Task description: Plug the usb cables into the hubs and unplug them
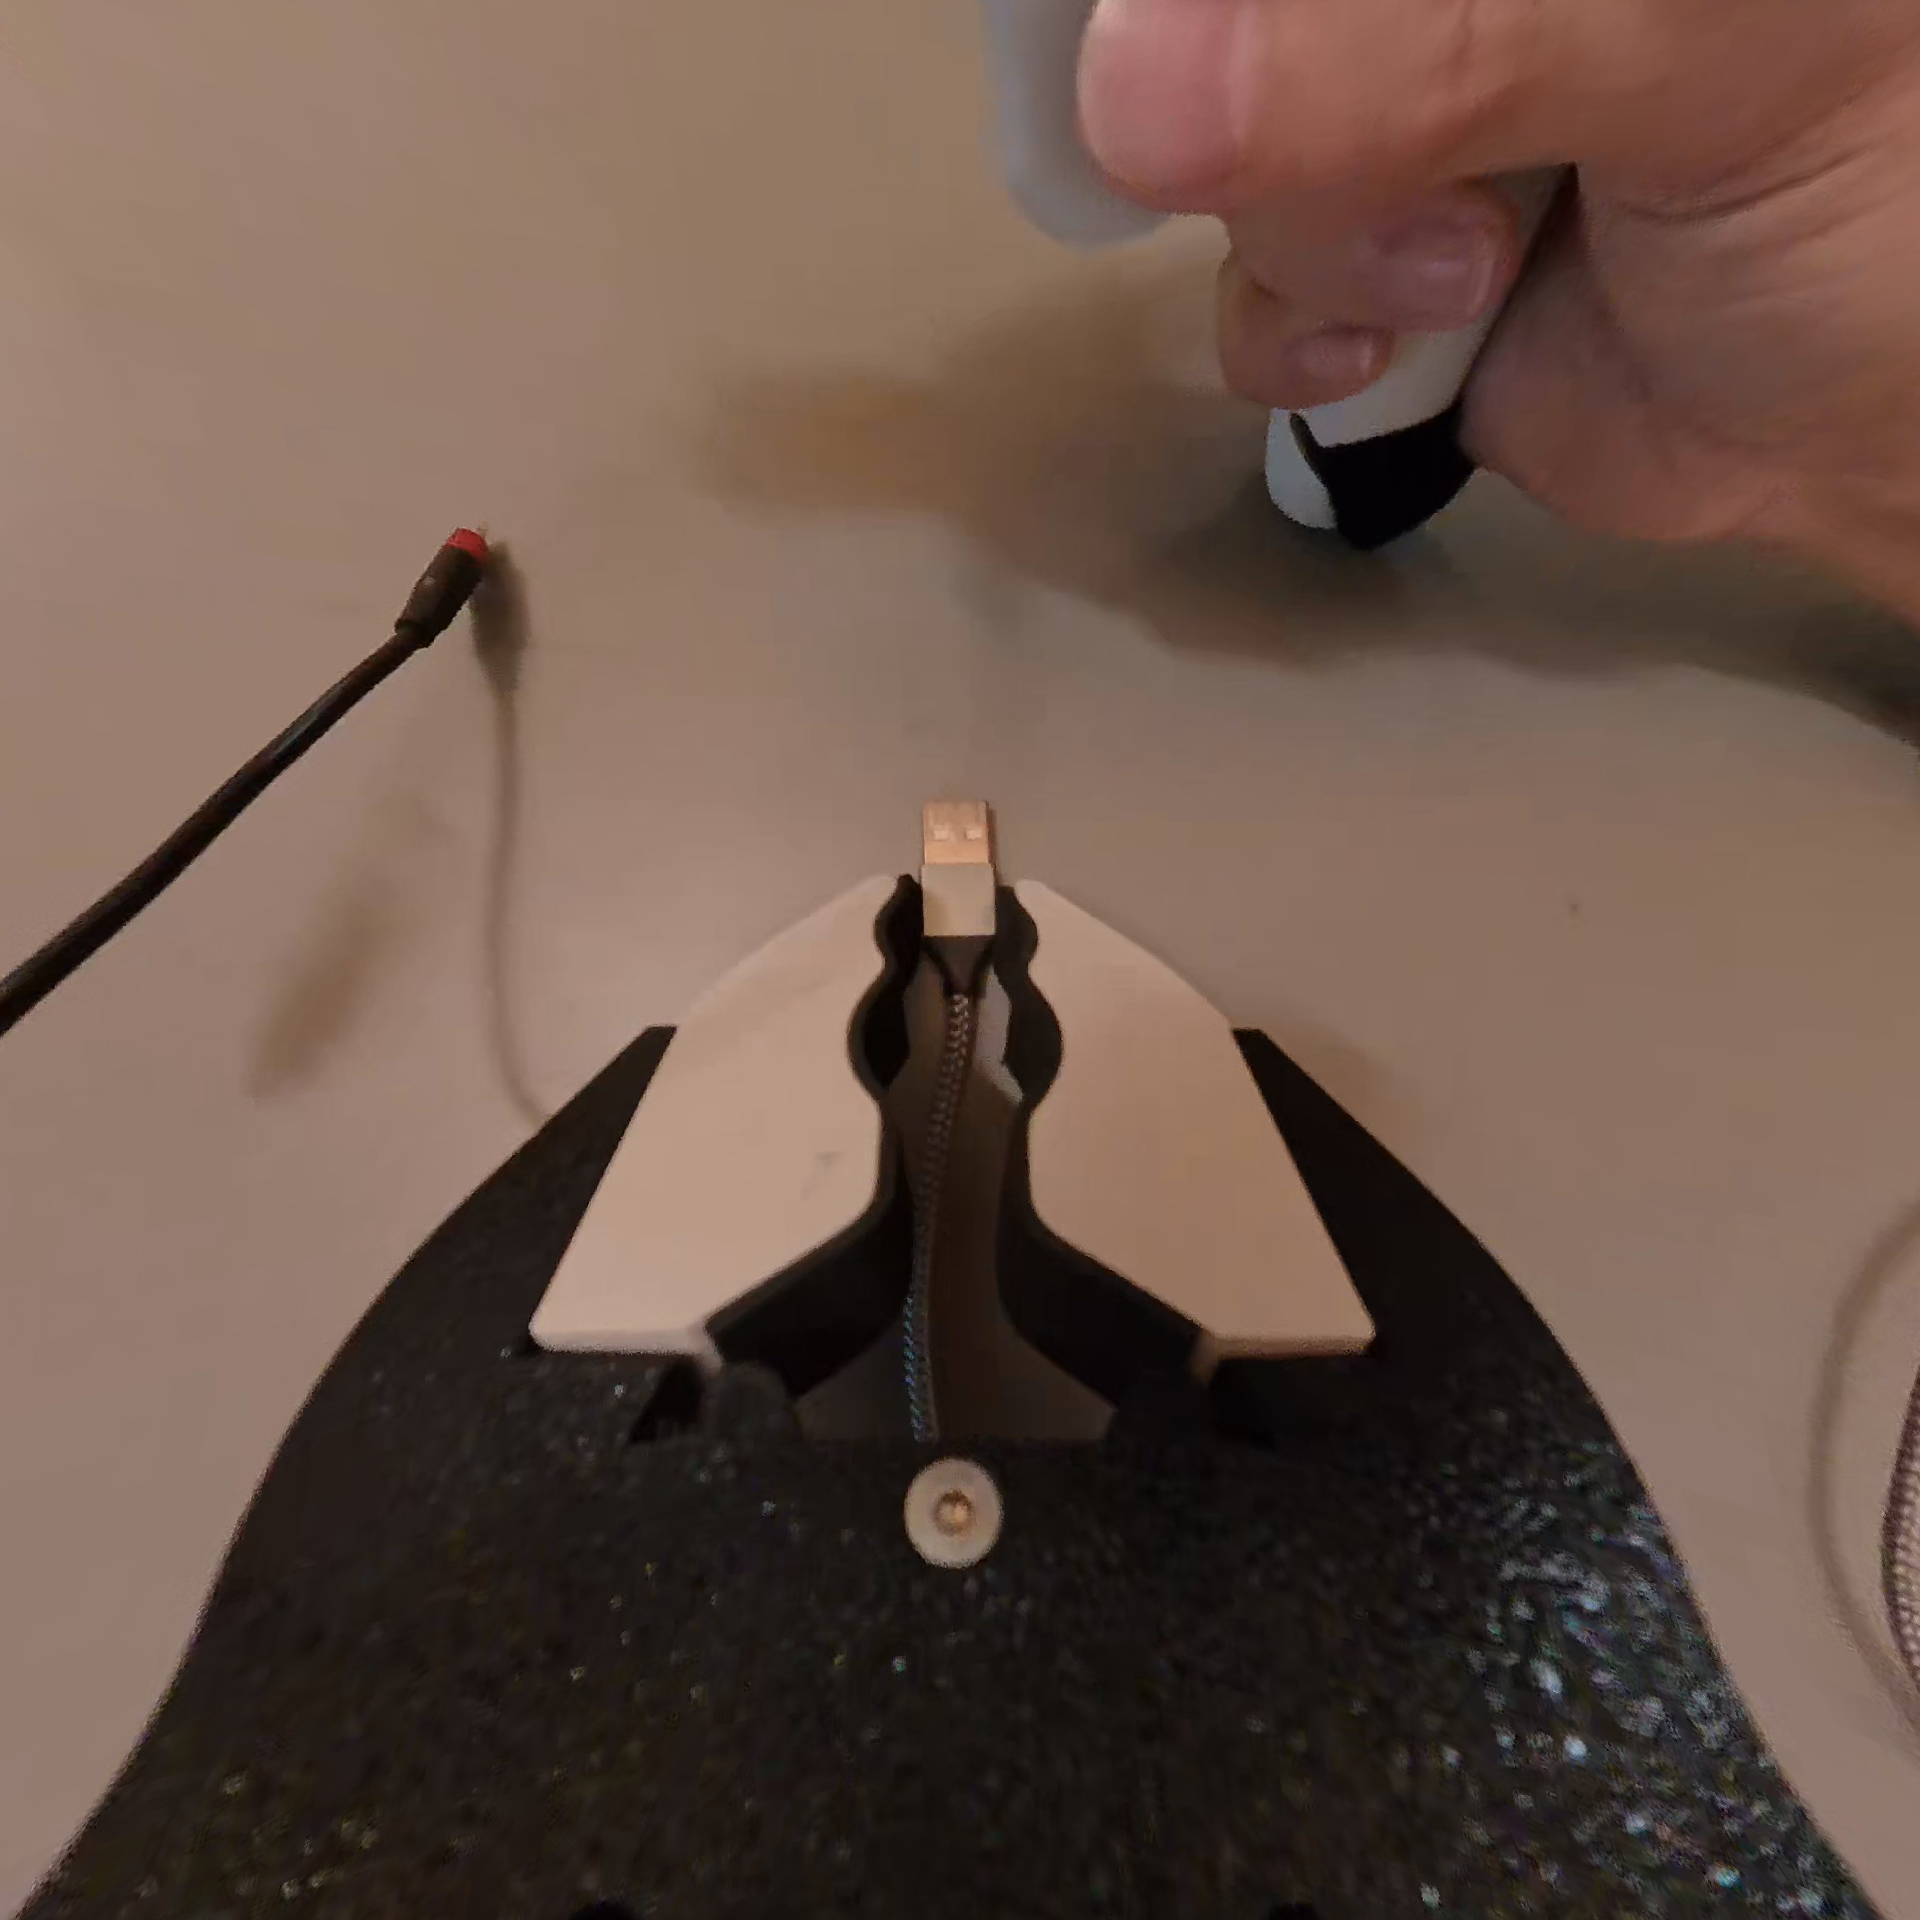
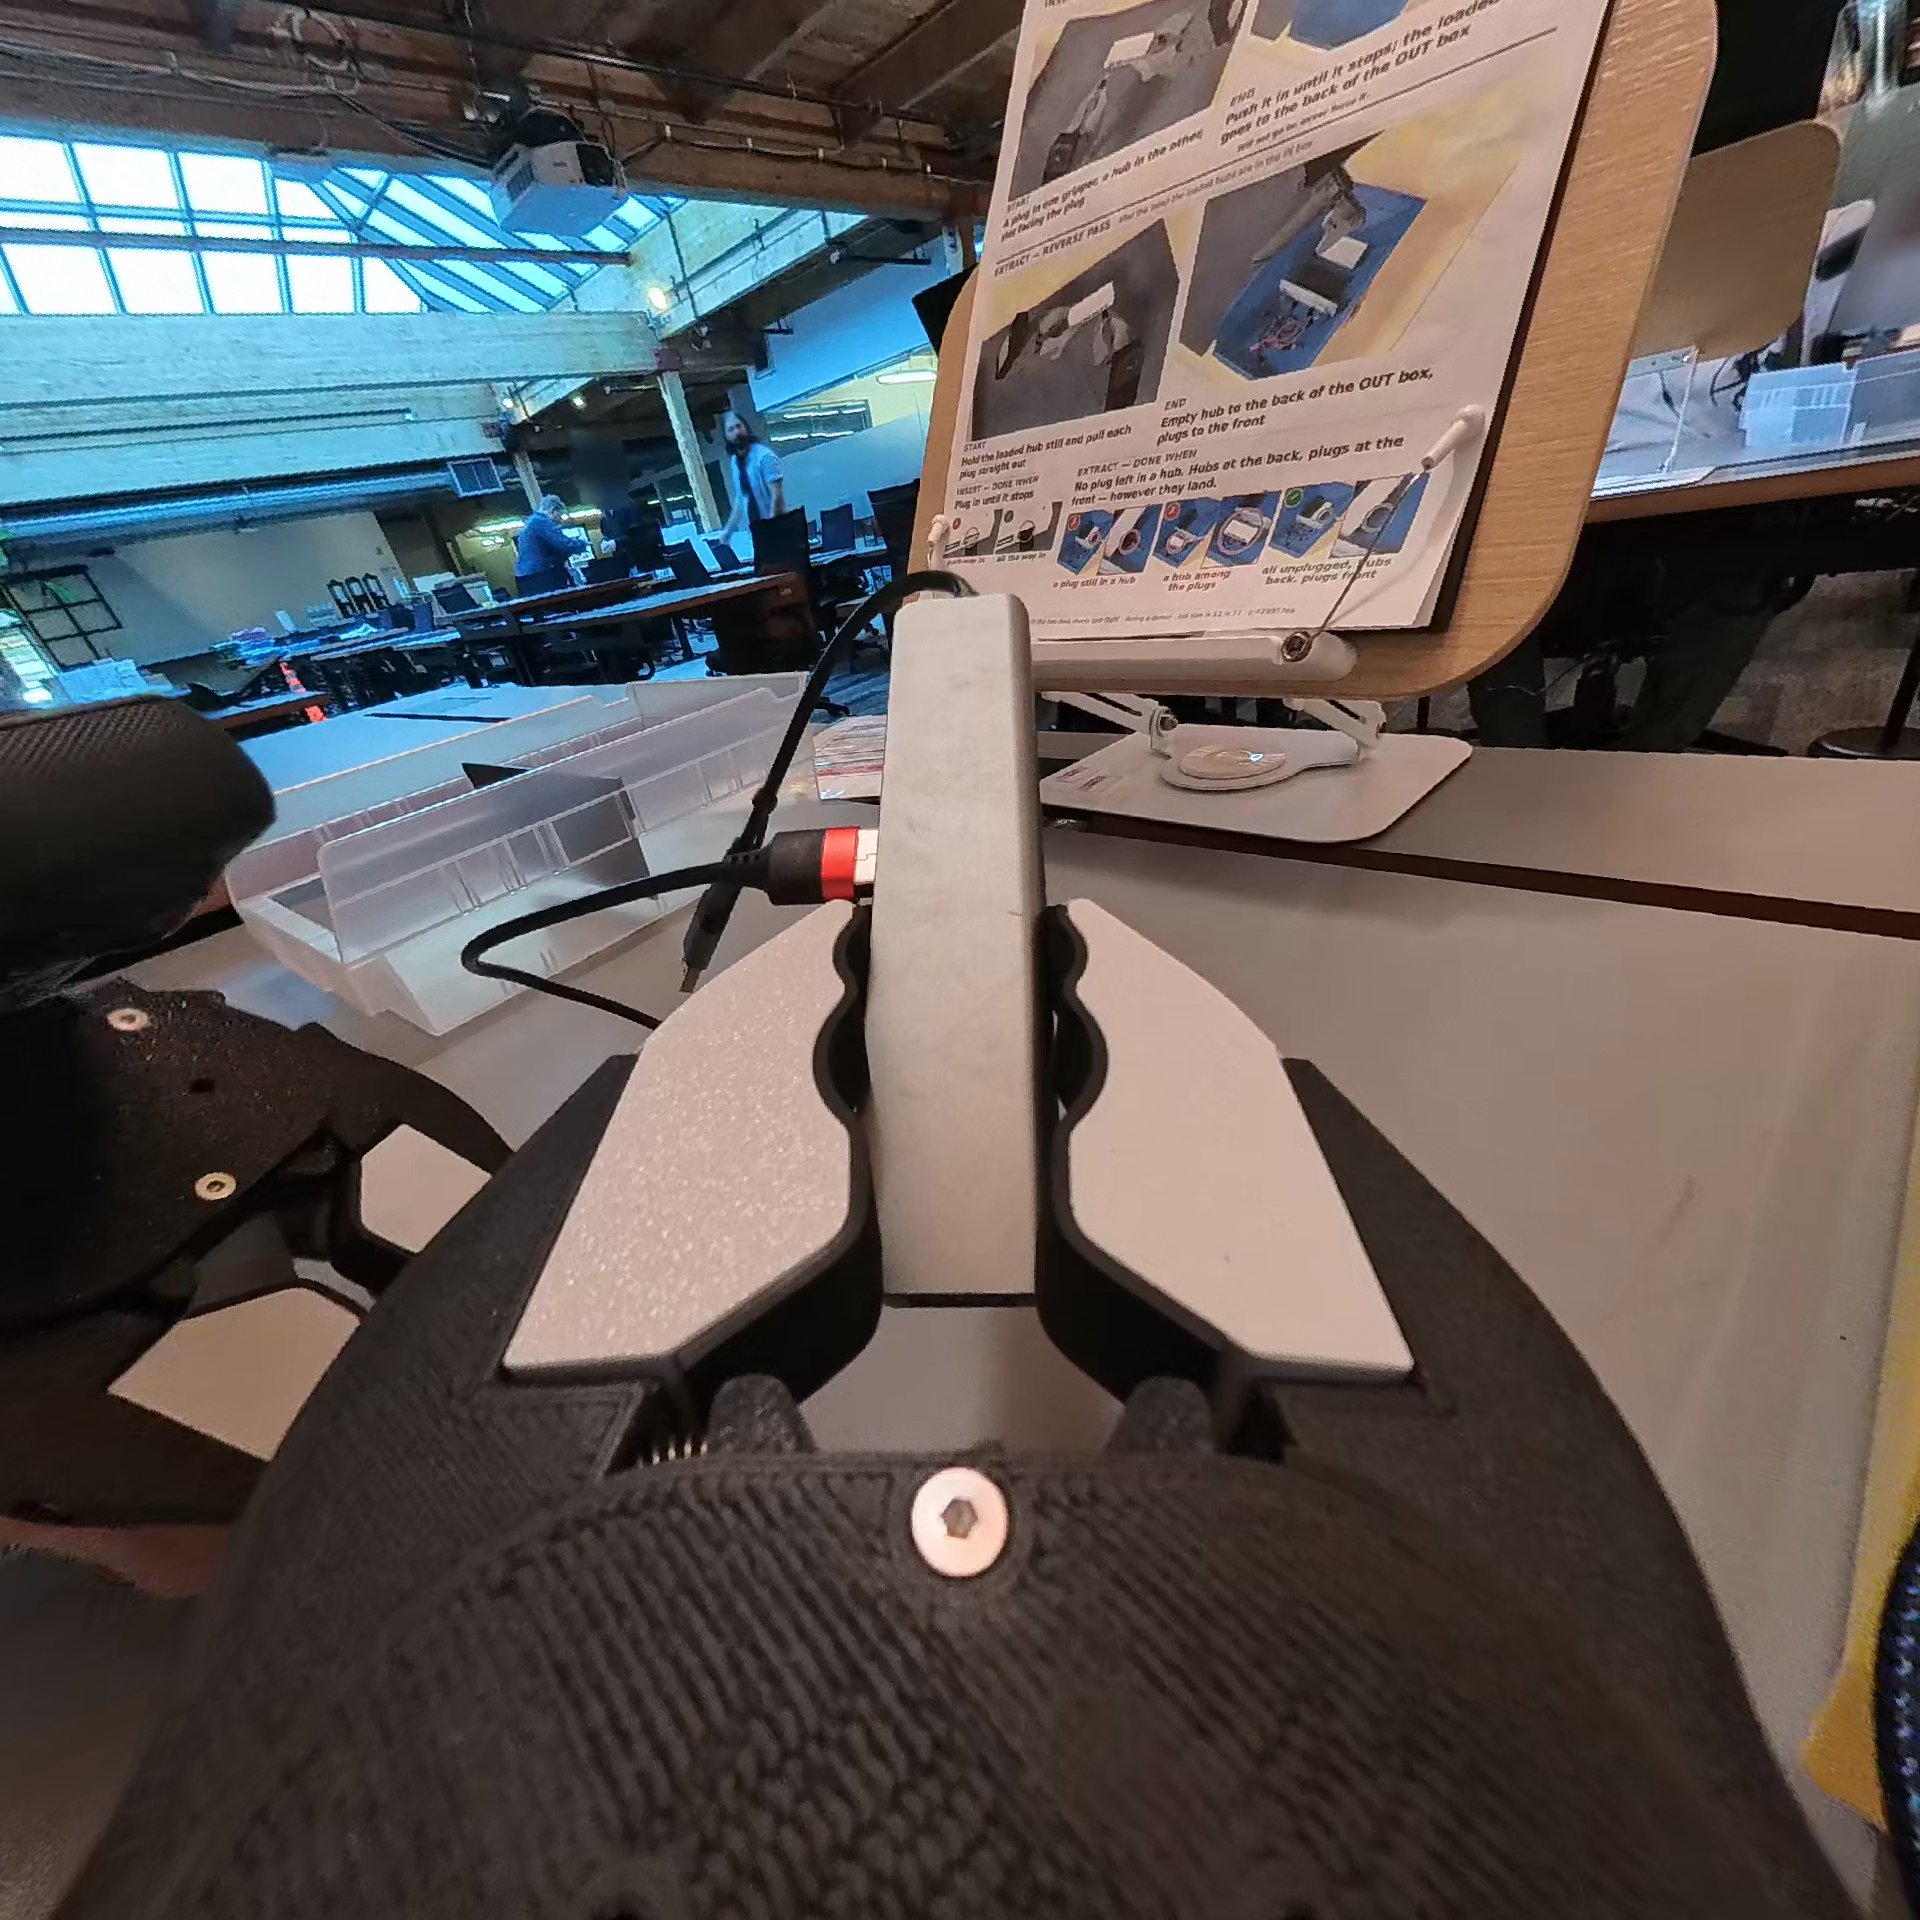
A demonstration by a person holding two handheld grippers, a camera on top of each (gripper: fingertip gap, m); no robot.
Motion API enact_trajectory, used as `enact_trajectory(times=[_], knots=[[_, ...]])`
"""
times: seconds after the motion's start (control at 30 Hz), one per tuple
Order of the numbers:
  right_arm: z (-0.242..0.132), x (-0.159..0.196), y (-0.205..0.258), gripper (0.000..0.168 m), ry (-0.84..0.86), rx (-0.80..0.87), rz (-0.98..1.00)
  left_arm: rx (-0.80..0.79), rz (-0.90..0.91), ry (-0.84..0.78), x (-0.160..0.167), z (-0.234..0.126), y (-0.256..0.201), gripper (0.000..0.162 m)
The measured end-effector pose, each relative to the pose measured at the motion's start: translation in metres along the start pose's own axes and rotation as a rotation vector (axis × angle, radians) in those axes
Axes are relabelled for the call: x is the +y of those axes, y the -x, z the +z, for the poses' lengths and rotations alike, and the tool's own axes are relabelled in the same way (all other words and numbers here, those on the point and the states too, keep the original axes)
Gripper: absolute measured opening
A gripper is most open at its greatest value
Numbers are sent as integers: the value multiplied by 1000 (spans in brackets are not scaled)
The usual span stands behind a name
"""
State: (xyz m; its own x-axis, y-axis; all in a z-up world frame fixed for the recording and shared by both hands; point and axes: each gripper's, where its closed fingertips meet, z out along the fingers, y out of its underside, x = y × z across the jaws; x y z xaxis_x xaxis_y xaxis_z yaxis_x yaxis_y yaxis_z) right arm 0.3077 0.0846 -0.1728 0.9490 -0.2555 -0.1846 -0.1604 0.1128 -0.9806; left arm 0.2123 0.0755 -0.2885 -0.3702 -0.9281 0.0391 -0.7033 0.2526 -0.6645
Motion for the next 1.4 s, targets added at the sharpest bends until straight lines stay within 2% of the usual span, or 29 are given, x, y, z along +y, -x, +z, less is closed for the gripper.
enact_trajectory(times=[0.1,0.2,0.37,0.43,0.5,0.77,1.1,1.4], knots=[[0,0,1,32,0,-1,-4,-1,72,-14,5,-5,-2,13],[0,0,2,32,-3,-8,-5,-73,167,-25,4,-21,0,13],[0,-2,5,32,-22,-22,-2,-240,267,-182,-58,-108,10,14],[0,-2,9,32,-26,-32,-13,-324,321,-176,-79,-137,23,13],[1,-3,13,32,-35,-43,-22,-376,361,-127,-91,-148,38,13],[0,-8,24,32,-69,-84,-46,-383,444,24,-107,-111,59,14],[2,-9,29,32,-68,-81,-91,-365,375,-35,-123,-97,62,14],[4,-4,33,32,-41,-81,-117,-418,378,-44,-122,-94,64,13]])
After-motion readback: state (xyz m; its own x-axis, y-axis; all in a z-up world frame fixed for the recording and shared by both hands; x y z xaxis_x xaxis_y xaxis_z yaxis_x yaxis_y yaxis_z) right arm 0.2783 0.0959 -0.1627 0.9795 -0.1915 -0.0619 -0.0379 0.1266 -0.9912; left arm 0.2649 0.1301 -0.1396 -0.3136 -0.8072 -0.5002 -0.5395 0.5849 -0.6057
